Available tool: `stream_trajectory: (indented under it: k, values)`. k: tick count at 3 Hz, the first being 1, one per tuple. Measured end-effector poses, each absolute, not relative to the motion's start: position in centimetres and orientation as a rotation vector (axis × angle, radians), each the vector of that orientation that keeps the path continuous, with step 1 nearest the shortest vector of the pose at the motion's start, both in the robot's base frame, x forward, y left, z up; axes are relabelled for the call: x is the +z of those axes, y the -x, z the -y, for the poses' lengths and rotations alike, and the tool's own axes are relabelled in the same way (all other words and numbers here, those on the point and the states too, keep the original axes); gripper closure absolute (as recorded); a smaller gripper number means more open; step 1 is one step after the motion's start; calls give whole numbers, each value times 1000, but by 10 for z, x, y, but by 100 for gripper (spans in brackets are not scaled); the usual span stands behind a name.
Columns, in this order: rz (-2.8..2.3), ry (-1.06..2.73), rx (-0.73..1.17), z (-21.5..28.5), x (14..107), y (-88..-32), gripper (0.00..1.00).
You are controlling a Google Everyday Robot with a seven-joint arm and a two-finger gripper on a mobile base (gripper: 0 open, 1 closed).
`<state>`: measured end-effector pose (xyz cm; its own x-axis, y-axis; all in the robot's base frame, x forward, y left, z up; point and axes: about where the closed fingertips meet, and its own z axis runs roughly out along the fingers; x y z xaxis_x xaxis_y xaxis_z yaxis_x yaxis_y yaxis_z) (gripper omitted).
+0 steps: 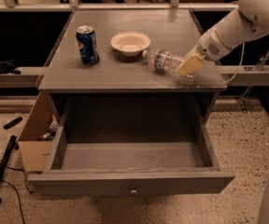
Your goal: Pick water bottle from top drawer and place on counter
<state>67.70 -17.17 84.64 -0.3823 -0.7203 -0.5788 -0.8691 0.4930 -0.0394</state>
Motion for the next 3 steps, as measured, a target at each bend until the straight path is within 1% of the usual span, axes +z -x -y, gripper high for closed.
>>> stream_trajectory:
  k: [2, 3]
  values:
    - [-2208, 1305, 368, 172, 846, -677, 3]
    - [-2208, 1305, 368, 172, 846, -677, 0]
